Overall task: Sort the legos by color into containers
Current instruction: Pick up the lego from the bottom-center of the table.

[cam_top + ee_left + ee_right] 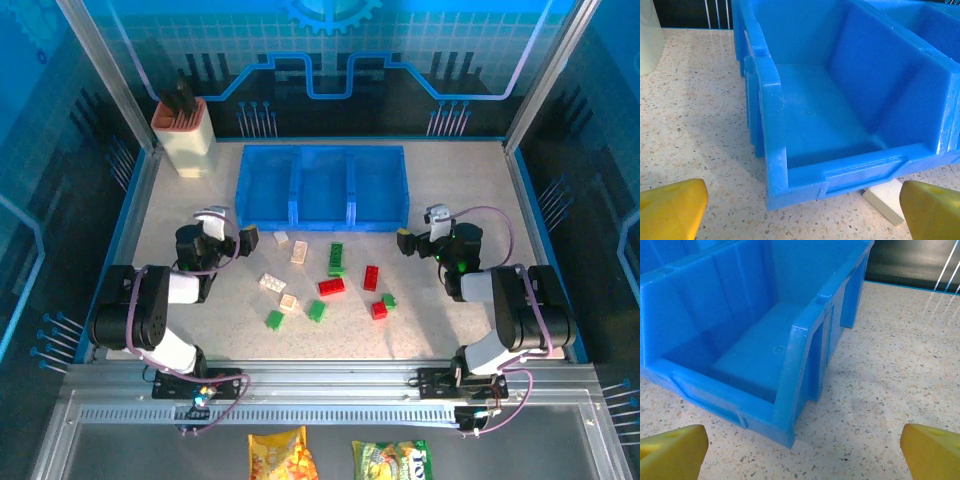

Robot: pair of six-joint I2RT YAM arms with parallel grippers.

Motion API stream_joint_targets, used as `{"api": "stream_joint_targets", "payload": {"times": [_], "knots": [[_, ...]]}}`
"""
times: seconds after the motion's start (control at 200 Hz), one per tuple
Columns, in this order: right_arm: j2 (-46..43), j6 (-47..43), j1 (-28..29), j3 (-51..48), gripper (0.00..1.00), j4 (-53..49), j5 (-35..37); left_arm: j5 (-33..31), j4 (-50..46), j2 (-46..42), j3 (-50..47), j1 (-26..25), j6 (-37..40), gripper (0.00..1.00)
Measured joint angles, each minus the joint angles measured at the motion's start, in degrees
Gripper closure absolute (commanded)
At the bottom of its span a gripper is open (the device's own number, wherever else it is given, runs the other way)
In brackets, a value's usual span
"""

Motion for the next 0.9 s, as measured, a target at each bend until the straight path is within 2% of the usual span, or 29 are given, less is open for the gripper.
{"api": "stream_joint_targets", "payload": {"times": [0.9], "knots": [[0.00, 0.02, -0.02, 0.00, 0.00, 0.00, 0.02, -1.42, 0.00, 0.00, 0.00, 0.00, -0.20, 0.01]]}}
